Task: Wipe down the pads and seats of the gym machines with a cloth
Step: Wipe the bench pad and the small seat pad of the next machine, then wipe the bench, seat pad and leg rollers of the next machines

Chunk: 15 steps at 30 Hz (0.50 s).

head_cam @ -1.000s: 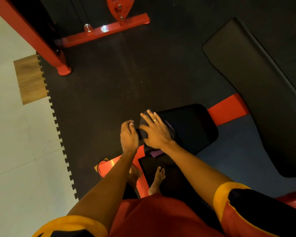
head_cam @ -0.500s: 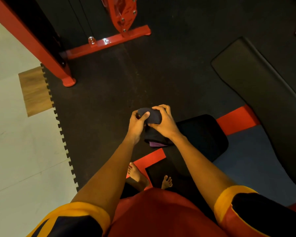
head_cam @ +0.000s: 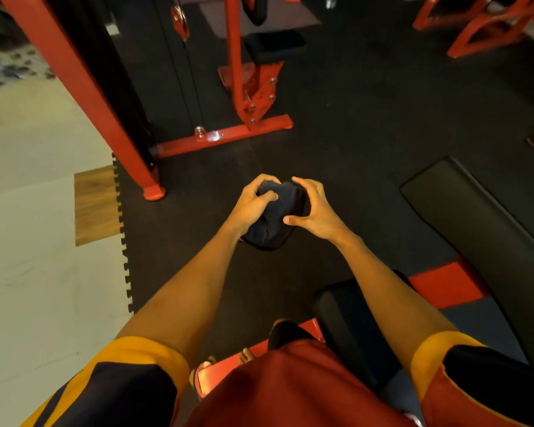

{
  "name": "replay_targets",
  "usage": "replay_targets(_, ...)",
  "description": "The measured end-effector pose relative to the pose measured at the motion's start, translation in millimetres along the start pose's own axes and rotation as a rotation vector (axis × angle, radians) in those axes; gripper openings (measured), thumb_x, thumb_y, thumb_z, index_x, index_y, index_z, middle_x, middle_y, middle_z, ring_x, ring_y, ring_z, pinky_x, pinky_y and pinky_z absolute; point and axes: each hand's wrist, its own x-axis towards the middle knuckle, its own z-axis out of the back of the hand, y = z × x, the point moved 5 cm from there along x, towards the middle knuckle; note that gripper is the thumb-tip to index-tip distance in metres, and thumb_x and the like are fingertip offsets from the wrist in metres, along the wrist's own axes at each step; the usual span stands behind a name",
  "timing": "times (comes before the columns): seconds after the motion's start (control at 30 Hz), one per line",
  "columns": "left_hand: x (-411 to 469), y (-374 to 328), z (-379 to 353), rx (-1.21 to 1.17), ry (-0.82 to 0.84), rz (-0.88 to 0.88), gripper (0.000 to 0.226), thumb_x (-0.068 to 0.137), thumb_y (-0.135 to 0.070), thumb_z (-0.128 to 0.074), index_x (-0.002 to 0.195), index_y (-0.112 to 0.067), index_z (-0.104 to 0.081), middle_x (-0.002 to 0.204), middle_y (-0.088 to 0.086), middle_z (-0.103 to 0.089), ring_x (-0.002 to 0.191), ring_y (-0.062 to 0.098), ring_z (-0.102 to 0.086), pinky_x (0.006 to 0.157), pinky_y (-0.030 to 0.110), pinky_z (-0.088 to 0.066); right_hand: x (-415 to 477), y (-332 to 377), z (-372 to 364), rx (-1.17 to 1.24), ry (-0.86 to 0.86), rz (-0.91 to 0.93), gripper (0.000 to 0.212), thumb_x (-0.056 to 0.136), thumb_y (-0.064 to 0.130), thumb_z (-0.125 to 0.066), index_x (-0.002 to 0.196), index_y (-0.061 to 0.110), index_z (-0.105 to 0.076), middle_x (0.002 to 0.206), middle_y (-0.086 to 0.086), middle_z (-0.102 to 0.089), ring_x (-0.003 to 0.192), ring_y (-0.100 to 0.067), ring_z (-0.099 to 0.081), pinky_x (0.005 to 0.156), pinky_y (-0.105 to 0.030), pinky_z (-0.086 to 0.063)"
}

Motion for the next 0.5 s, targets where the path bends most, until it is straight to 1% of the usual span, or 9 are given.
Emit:
replay_targets(0.07,21,-19,15,0.053,0.022,-0.073,0.026,0.09,0.003,-0.058,0.108,-0.016,-0.063,0.109,-0.004,-0.065,0.108,0.006,-0.061,0.091,0.022,-0.05,24,17,14,-0.093,-0.044,0.057,0.079,0.076,0.022,-0.089,0.142,0.027,-0.045,0.153,0.0,-0.029,0.143,-0.02,-0.034,0.119,-0.045,-0.034)
replay_targets(0.13,45,-34,25,0.135,0.044,-0.131,0.033,0.087,0.003,-0.059,0.107,-0.022,-0.063,0.11,-0.007,-0.065,0.111,0.009,-0.061,0.096,0.028,-0.049,45,32,31,-0.124,-0.112,0.098,0.056,0.076,0.019,-0.089,0.121,0.022,-0.055,0.145,0.001,-0.043,0.136,-0.02,-0.044,0.113,-0.049,-0.04)
replay_targets(0.17,59,-42,30,0.177,0.046,-0.167,0.038,0.086,0.002,-0.06,0.108,-0.029,-0.062,0.114,-0.009,-0.064,0.115,0.011,-0.059,0.101,0.032,-0.048,55,39,41,-0.128,-0.153,0.104,0.046,0.077,0.019,-0.088,0.111,0.021,-0.056,0.138,0.002,-0.051,0.129,-0.019,-0.05,0.108,-0.049,-0.044)
replay_targets(0.23,86,-55,35,0.259,0.05,-0.234,0.051,0.085,0.0,-0.061,0.111,-0.044,-0.058,0.124,-0.013,-0.06,0.124,0.012,-0.054,0.11,0.036,-0.042,72,47,58,-0.102,-0.197,0.089,0.034,0.082,0.02,-0.084,0.098,0.02,-0.054,0.112,0.002,-0.063,0.105,-0.016,-0.061,0.092,-0.049,-0.052)
replay_targets(0.3,115,-65,36,0.359,0.08,-0.297,0.056,0.088,0.002,-0.061,0.12,-0.043,-0.053,0.135,-0.011,-0.055,0.133,0.01,-0.047,0.115,0.032,-0.036,93,50,75,-0.113,-0.226,0.072,0.032,0.085,0.023,-0.081,0.093,0.024,-0.05,0.094,-0.001,-0.063,0.085,-0.018,-0.061,0.079,-0.05,-0.052)
replay_targets(0.37,148,-71,36,0.476,0.134,-0.364,0.053,0.088,0.004,-0.063,0.125,-0.031,-0.053,0.135,-0.005,-0.052,0.131,0.01,-0.046,0.114,0.032,-0.036,117,50,92,-0.136,-0.244,0.095,0.032,0.087,0.023,-0.079,0.092,0.027,-0.048,0.091,-0.001,-0.062,0.084,-0.023,-0.062,0.076,-0.048,-0.052)
replay_targets(0.4,168,-75,36,0.538,0.158,-0.396,0.05,0.086,0.002,-0.066,0.123,-0.029,-0.055,0.131,-0.002,-0.052,0.127,0.012,-0.048,0.112,0.034,-0.038,131,49,102,-0.143,-0.248,0.117,0.031,0.088,0.021,-0.078,0.093,0.028,-0.048,0.092,0.002,-0.062,0.085,-0.02,-0.062,0.077,-0.046,-0.052)
replay_targets(0.43,190,-77,36,0.604,0.174,-0.419,0.047,0.085,-0.002,-0.069,0.12,-0.03,-0.056,0.127,-0.002,-0.05,0.122,0.013,-0.049,0.108,0.037,-0.041,147,48,112,-0.139,-0.25,0.144,0.031,0.089,0.018,-0.077,0.096,0.029,-0.049,0.094,0.007,-0.062,0.087,-0.015,-0.062,0.08,-0.044,-0.052)
replay_targets(0.5,233,-82,33,0.691,0.192,-0.455,0.04,0.084,-0.011,-0.075,0.114,-0.031,-0.059,0.122,-0.004,-0.045,0.115,0.015,-0.051,0.103,0.044,-0.044,176,41,134,-0.117,-0.269,0.185,0.03,0.09,0.01,-0.075,0.103,0.029,-0.055,0.103,0.015,-0.062,0.1,-0.007,-0.062,0.091,-0.036,-0.05)
